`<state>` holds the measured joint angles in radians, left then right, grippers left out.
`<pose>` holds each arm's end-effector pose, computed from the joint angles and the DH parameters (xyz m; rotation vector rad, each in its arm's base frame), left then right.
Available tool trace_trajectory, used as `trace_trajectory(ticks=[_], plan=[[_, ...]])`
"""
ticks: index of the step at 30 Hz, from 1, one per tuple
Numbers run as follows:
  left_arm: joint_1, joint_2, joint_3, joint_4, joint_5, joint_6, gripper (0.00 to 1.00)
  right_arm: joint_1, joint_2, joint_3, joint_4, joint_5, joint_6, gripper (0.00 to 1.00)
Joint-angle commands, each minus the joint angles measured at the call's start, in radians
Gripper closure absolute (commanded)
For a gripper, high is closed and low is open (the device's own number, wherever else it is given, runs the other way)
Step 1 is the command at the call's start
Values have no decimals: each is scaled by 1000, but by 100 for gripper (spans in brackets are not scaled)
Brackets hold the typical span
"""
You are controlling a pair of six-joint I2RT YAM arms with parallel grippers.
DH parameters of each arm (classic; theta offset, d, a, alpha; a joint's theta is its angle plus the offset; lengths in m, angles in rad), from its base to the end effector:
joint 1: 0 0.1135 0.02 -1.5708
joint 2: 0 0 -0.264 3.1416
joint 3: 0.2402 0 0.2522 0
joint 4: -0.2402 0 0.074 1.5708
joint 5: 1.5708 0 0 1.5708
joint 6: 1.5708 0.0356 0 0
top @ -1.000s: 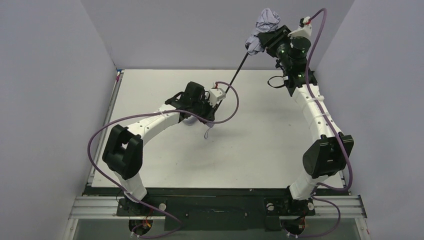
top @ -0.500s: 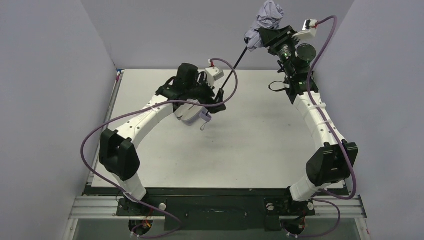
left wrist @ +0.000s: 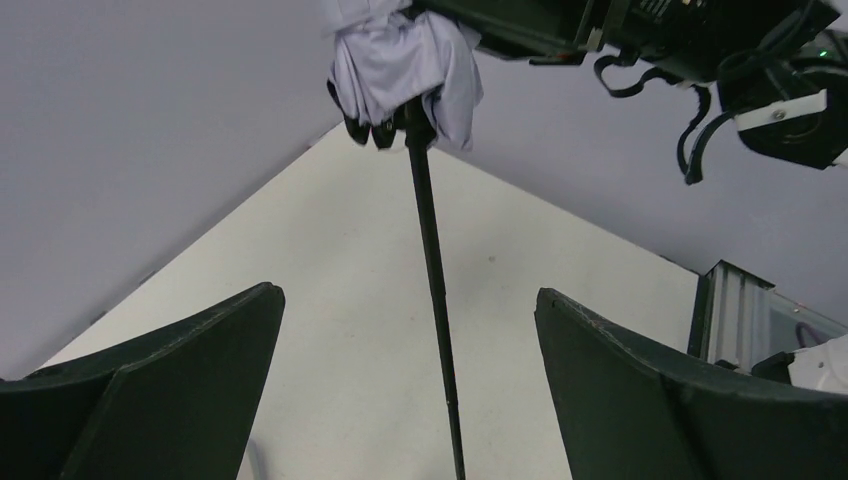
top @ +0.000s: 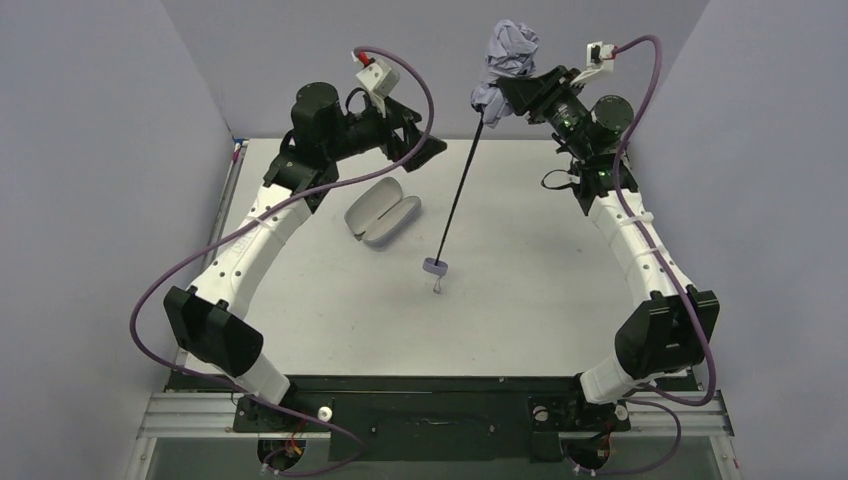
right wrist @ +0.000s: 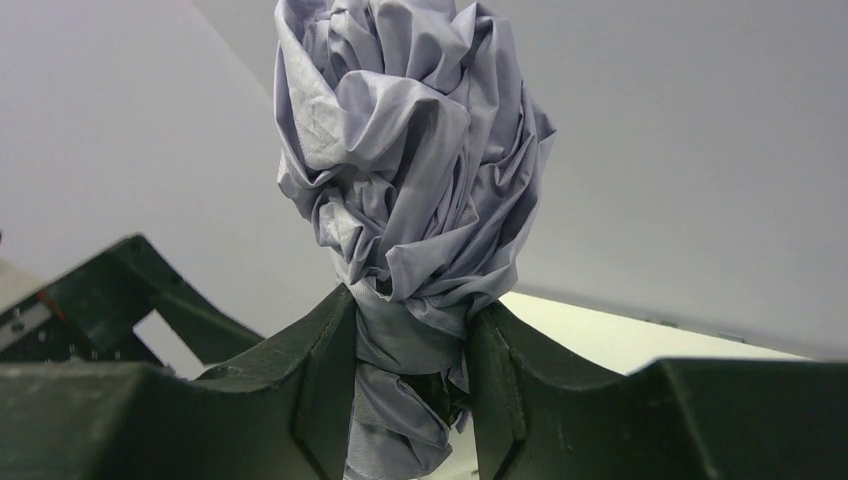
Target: Open the umbrella
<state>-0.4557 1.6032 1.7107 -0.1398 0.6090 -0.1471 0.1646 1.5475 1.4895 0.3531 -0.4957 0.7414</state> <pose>0.3222 -0.1806 0.4600 0.7310 1.5146 -0.9453 0.3550 0.0761 0.4538 -0.0565 1.3922 1.0787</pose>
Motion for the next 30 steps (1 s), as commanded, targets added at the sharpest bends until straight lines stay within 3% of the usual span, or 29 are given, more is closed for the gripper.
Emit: trace_trajectory(ticks=[1, 5, 12, 25, 27, 30], plan=[[14, 10, 72, 112, 88, -124, 3, 12, -99, 25, 48, -160, -107, 100], [17, 11, 93, 233, 96, -254, 3, 36, -120, 55, -65, -215, -231, 100], [12, 74, 170, 325, 94, -504, 3, 79, -118, 86, -114, -326, -273, 100], [-14, 102, 175, 308, -2, -509, 1, 188, -97, 145, -256, -410, -397, 100], [-14, 102, 166, 330, 4, -529, 13, 195, -87, 160, -266, -419, -390, 100], [-14, 97, 135, 402, 45, -582, 39, 190, -70, 173, -240, -416, -346, 100]])
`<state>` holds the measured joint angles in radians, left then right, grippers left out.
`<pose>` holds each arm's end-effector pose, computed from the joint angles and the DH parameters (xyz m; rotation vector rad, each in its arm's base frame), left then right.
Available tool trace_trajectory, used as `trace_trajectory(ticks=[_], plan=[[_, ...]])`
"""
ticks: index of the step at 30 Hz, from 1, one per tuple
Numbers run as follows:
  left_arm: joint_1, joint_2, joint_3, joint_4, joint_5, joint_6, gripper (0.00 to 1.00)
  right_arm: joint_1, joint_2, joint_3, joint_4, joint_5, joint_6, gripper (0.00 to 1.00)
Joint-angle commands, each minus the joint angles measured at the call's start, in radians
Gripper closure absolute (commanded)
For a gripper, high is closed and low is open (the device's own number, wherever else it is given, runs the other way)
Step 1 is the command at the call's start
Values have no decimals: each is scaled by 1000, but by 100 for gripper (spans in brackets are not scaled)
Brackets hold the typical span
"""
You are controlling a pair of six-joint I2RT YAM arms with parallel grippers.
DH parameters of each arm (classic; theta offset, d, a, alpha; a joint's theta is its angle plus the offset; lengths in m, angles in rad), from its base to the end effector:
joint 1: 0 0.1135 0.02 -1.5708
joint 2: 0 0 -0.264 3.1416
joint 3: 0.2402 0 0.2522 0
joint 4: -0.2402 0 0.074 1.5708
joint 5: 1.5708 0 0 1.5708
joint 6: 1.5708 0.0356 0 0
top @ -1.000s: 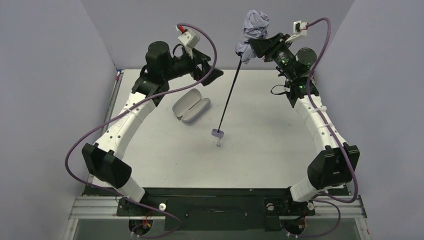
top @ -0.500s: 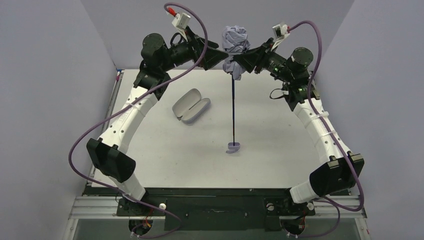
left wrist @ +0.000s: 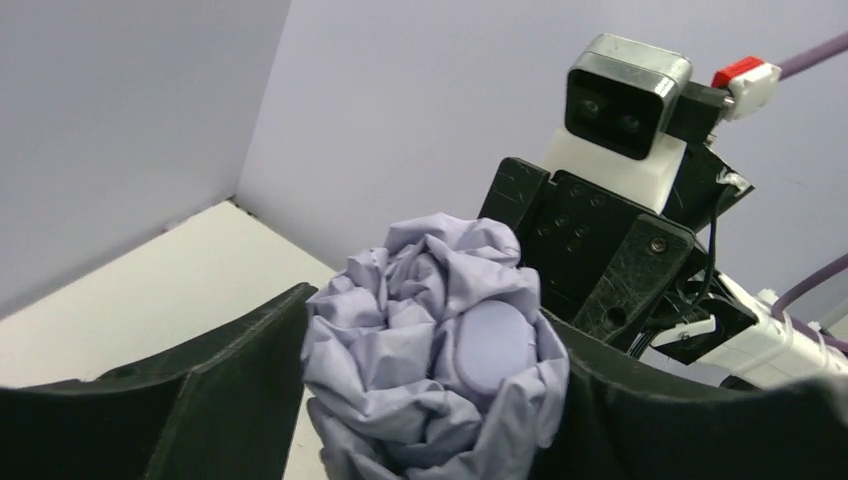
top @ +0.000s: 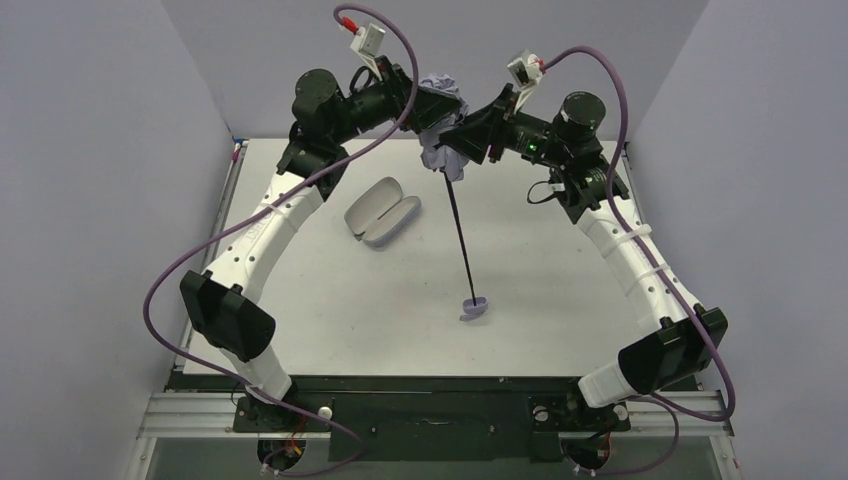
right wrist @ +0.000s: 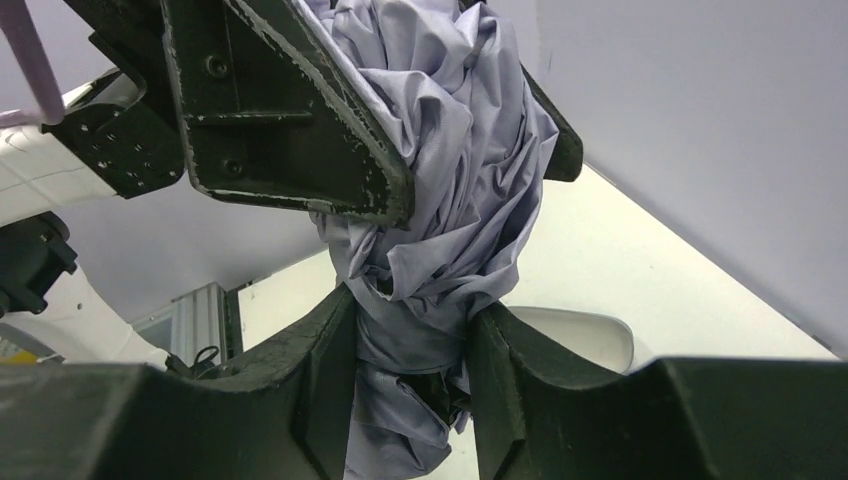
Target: Open the umbrella
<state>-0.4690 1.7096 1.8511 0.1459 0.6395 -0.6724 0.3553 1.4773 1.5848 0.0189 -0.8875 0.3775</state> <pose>0.3373 -0.1947 0.4980 0.4587 1.4055 -1.3539 0.2981 0.1400 0.4744 -0.7528 1.4330 1.2116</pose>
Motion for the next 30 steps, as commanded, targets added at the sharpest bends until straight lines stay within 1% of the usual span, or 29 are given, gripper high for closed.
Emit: trace_trajectory(ticks=[1, 3, 4, 5, 6, 7, 8, 9, 10, 11, 12, 13, 14, 15, 18, 20, 23, 26, 30], plan=[[0, -12, -19, 144, 22, -78, 44, -3, 9, 80, 105, -22, 50, 100], [0, -15, -36, 163, 36, -101, 65, -11, 19, 91, 138, -14, 91, 100], [0, -16, -41, 164, 31, -105, 71, -17, 22, 96, 142, -2, 97, 99], [0, -18, -47, 165, 25, -114, 85, -18, 27, 106, 139, 7, 104, 90], [2, -19, -48, 161, 5, -119, 90, -20, 27, 118, 120, 36, 102, 83], [4, -22, -50, 158, -8, -132, 99, -19, 27, 123, 78, 53, 81, 66], [6, -22, -52, 154, -37, -143, 100, -18, 28, 133, 54, 96, 62, 59], [9, -25, -54, 149, -57, -146, 100, -12, 23, 137, -18, 124, 3, 46], [10, -32, -64, 135, -100, -153, 100, -7, 14, 141, -61, 200, -36, 41], [12, -35, -71, 129, -125, -155, 100, 7, 7, 139, -131, 245, -127, 35], [13, -44, -88, 120, -168, -155, 100, 15, -6, 131, -161, 328, -170, 31], [11, -49, -94, 112, -193, -151, 100, 36, -13, 126, -205, 371, -254, 31], [10, -56, -101, 90, -244, -142, 100, 47, -24, 116, -225, 445, -295, 30], [7, -58, -103, 78, -267, -138, 100, 71, -29, 111, -258, 475, -366, 30], [4, -65, -100, 31, -368, -157, 100, 125, -45, 84, -301, 588, -507, 29], [3, -59, -87, 4, -417, -185, 100, 163, -50, 63, -326, 633, -556, 29], [1, -55, -69, -28, -476, -208, 100, 198, -52, 38, -342, 647, -566, 28], [0, -52, -59, -48, -495, -255, 100, 215, -47, 20, -346, 669, -591, 24], [0, -54, -58, -64, -511, -321, 100, 241, -24, 0, -305, 786, -649, 20]])
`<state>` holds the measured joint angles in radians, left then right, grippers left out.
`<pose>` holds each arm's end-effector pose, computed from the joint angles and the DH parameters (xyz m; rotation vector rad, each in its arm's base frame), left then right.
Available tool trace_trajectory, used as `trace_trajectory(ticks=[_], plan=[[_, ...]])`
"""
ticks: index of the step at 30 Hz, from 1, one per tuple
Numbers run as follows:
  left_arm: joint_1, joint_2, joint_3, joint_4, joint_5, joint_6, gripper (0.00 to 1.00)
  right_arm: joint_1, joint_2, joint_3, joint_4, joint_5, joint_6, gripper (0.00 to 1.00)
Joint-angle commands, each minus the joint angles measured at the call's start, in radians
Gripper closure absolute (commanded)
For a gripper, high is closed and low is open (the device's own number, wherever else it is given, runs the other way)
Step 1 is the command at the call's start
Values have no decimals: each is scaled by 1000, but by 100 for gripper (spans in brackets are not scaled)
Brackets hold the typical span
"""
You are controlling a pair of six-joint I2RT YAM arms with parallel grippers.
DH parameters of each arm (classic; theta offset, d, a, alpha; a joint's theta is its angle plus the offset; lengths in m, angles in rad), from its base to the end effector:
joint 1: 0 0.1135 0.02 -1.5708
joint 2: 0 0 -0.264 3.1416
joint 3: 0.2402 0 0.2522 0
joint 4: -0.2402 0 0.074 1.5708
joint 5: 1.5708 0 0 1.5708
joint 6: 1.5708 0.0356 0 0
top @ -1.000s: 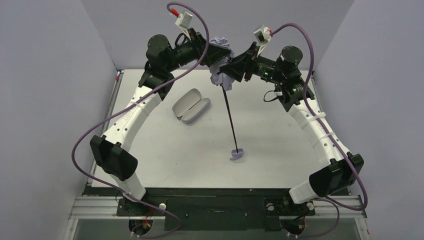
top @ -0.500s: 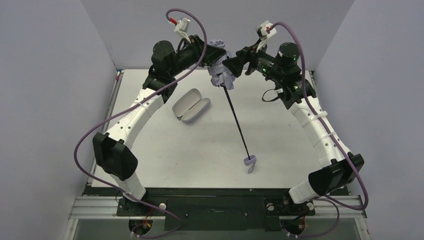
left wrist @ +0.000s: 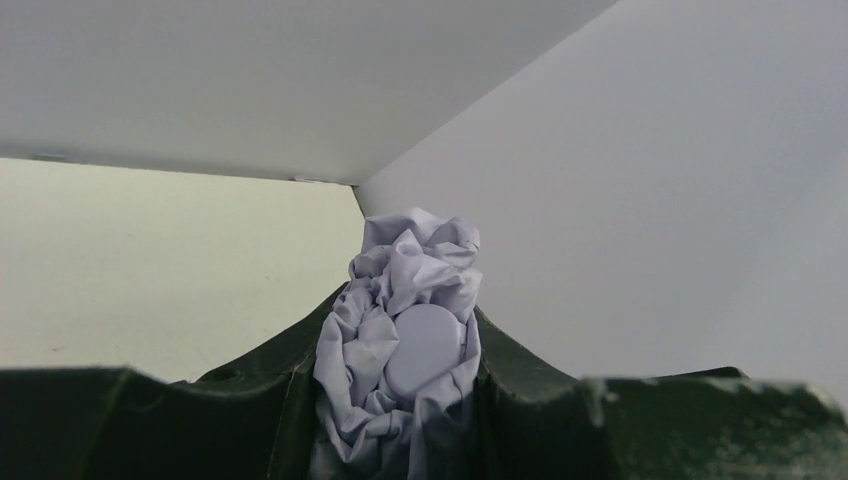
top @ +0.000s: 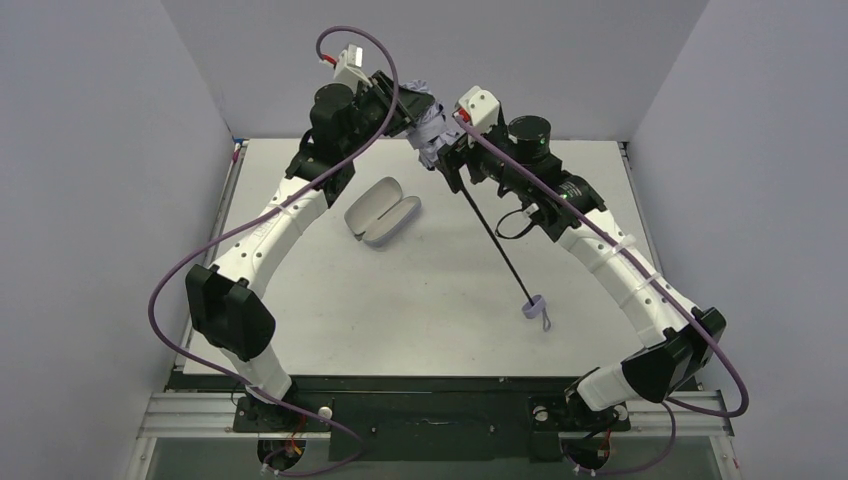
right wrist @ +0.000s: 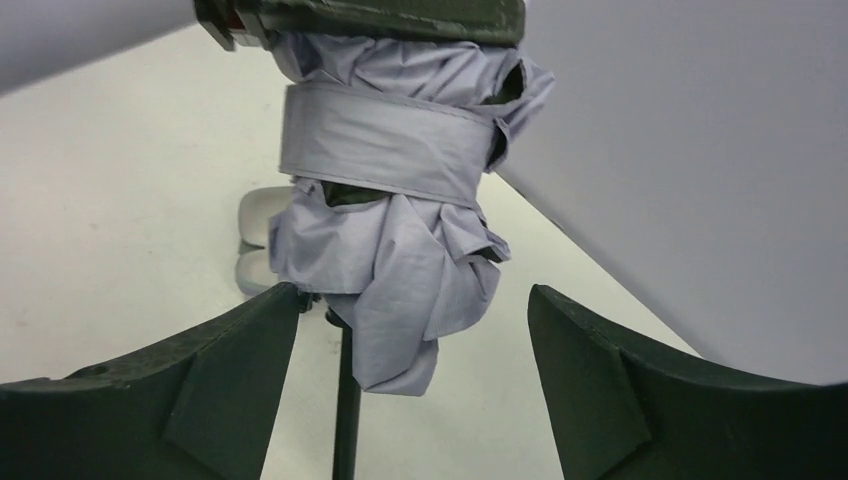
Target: Open the umbrella
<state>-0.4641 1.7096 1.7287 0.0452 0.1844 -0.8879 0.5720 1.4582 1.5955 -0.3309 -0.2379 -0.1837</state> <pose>0.3629 -0.1889 0.4466 -0.1854 1.6253 -1.2037 0.2741 0.1864 0.4479 -0.8177 1.5866 0.4903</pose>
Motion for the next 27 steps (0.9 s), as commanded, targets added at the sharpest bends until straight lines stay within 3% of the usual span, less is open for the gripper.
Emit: trace_trajectory(ticks=[1, 4, 11, 21, 27], plan=[[-5, -55, 64, 25, -58, -134, 100, 28, -2, -16, 54, 179, -98, 19], [-5, -55, 67, 4, -58, -180, 100, 40, 15, -23, 93, 222, -143, 18], [-11, -53, 49, -33, -56, -288, 100, 52, 44, -41, 147, 163, -205, 20], [-3, -55, 45, -35, -62, -276, 100, 48, 57, -15, -23, 8, -269, 16], [-3, -45, 48, -43, -54, -334, 100, 65, 79, -29, 44, 142, -295, 19]])
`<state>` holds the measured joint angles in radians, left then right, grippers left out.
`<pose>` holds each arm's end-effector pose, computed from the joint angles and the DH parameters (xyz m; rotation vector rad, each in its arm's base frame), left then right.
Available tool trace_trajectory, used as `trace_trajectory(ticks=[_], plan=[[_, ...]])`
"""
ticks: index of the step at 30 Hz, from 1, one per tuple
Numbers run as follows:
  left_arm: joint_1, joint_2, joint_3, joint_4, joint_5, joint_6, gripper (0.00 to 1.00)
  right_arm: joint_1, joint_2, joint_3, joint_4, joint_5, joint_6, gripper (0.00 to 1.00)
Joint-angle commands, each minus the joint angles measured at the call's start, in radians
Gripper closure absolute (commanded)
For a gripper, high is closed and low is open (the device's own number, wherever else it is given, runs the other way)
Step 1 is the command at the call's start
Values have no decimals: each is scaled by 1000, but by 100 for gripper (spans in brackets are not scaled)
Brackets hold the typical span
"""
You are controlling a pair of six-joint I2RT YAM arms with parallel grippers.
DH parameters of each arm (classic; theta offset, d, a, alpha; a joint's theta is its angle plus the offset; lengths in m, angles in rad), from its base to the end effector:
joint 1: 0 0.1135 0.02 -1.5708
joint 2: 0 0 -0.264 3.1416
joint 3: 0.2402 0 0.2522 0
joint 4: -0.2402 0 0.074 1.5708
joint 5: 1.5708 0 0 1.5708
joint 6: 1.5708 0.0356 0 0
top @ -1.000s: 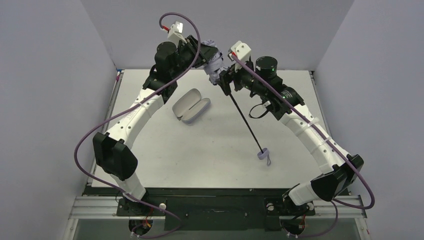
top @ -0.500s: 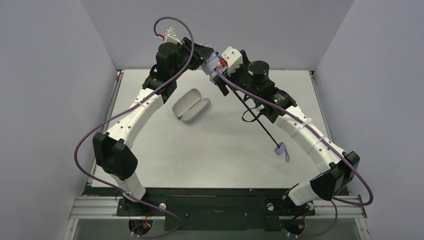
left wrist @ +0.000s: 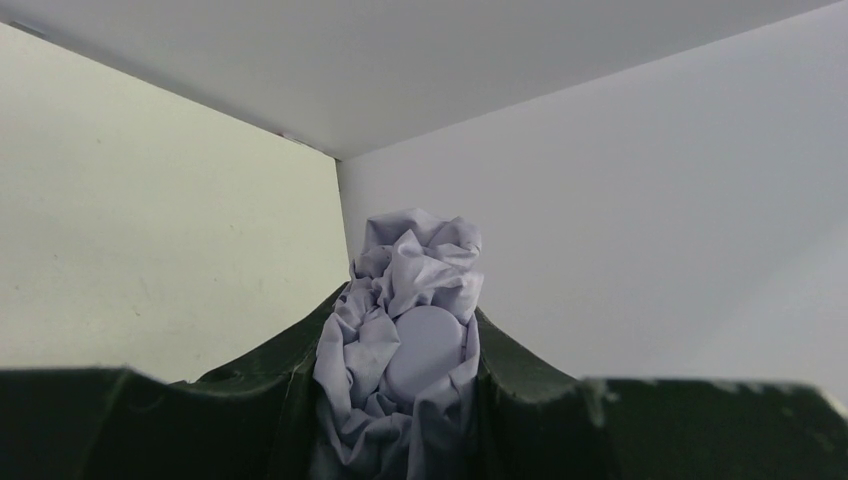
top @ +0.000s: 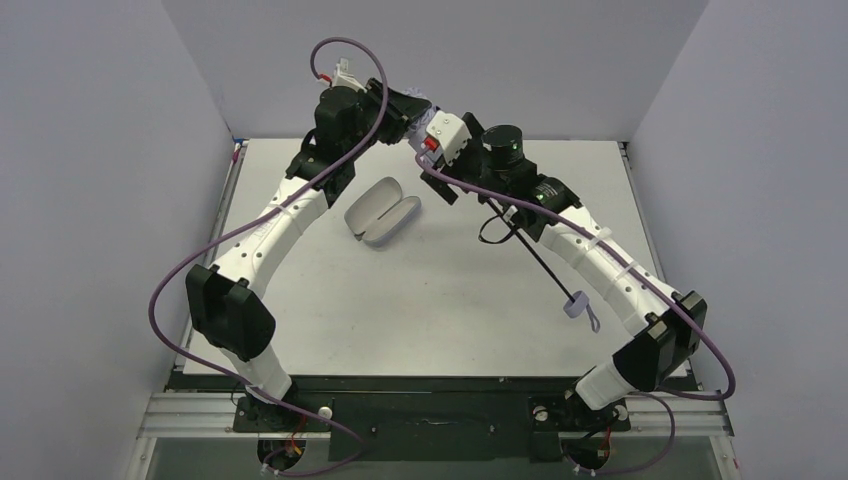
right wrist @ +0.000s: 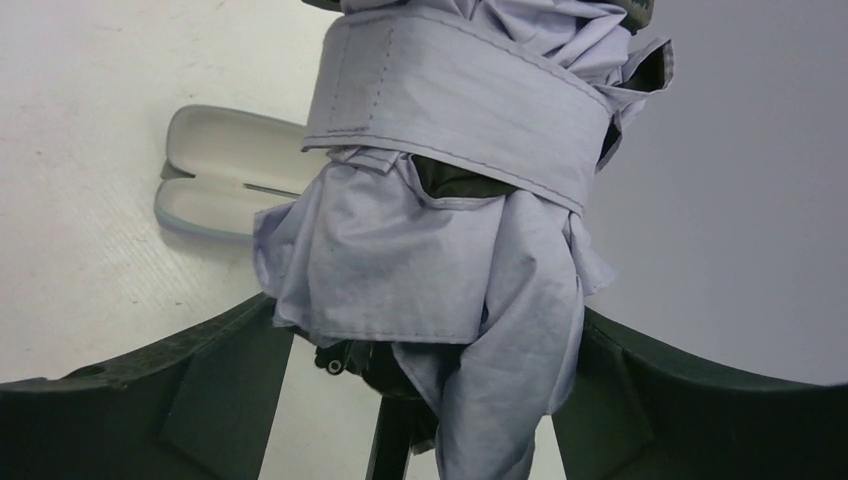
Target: Open the umbrella
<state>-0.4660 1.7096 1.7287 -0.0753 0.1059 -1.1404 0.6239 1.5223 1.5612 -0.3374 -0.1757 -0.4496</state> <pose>0.3642 -0.1874 0.4335 -0.5091 1.7240 -1.2873 0.2836 0.2118 0.4146 -1.0609 1.5451 0.2843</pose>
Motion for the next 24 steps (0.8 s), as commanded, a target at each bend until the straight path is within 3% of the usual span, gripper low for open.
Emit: trace_trajectory(ticks=[1, 8, 10, 11, 13, 14, 16, 18, 19, 24], plan=[[-2, -44, 49, 60, 31, -88, 100, 14, 22, 7, 67, 94, -27, 21], [-18, -43, 36, 38, 50, -102, 100, 11, 32, 14, 131, 120, -43, 54], [-23, -48, 27, 41, 52, -98, 86, 4, 27, 12, 133, 87, -39, 69], [-22, -51, 23, 40, 50, -95, 70, -1, 21, 11, 131, 74, -31, 81], [-15, -57, 15, 40, 50, -72, 63, -13, 11, 13, 127, 37, -16, 98], [-10, -59, 12, 38, 50, -52, 61, -19, 8, 14, 123, 9, -10, 100], [12, -66, 3, 40, 52, -17, 43, -41, 1, 20, 113, -46, 24, 100], [43, -76, -8, 55, 66, 51, 7, -77, -2, 36, 91, -134, 77, 100], [70, -82, -12, 76, 75, 78, 2, -103, 0, 44, 72, -189, 120, 100], [199, -103, -11, 189, 246, 338, 3, -187, 19, 101, -12, -415, 242, 100]])
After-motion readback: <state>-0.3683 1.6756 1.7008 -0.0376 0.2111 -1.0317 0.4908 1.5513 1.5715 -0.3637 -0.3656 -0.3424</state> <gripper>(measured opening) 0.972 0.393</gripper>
